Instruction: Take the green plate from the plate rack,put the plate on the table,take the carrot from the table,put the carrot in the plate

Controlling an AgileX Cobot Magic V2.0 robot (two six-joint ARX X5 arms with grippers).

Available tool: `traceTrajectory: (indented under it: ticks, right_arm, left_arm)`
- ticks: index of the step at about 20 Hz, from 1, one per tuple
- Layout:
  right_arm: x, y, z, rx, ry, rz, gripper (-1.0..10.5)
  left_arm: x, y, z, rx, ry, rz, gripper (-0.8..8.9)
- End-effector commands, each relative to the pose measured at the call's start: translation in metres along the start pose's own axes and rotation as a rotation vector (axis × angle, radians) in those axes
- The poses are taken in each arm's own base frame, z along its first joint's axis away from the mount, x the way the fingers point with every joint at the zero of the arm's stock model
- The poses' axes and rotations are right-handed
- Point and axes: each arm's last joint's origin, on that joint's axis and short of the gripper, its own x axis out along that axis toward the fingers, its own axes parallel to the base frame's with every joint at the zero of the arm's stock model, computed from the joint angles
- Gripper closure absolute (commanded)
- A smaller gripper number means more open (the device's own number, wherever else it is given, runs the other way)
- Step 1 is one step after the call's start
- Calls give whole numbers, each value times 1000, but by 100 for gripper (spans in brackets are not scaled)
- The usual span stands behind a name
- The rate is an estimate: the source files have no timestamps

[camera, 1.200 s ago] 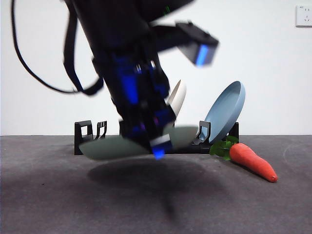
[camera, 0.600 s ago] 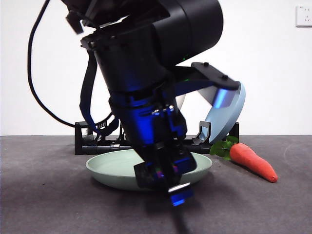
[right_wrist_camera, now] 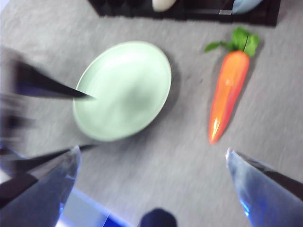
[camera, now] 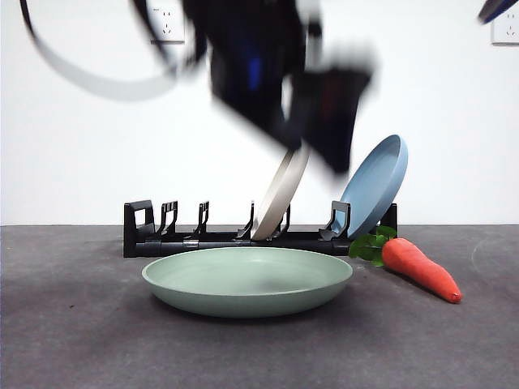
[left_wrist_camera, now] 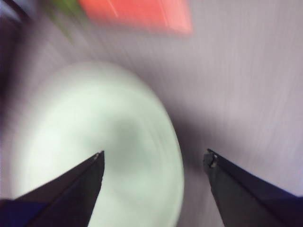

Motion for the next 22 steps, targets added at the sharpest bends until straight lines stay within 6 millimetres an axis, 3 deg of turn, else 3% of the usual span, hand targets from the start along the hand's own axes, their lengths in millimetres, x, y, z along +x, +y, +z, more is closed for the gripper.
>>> traceTrajectory:
  ticks: [1,4,7,10,14,20,22]
  right_arm:
    - [15,-9,12,9,-17,-5,319]
    - [44,-27,25,22,-18,-8,319]
    - [82,-46,32,19,9,-70,319]
    - [116,-62,33,24,34,-93,319]
    - [158,-72,29,-4,74,-181,319]
    - [205,-71,18,-58,111,-253,331]
    - [214,-72,13,-58,128,-248,425]
  left_arm:
    - [-45,15,16,-158,-117,-9,459]
    - [-105,35,26,-267,-263,-4,459]
    - [-158,51,22,-327,-397,-9,459]
    - [-192,59,11,-372,-486,-8,459]
    - [-212,64,0,-402,-516,-12,459]
    - [-210,61,-7,-387,-445,-21,459]
    - [-209,61,-9,-398,-416,-26,459]
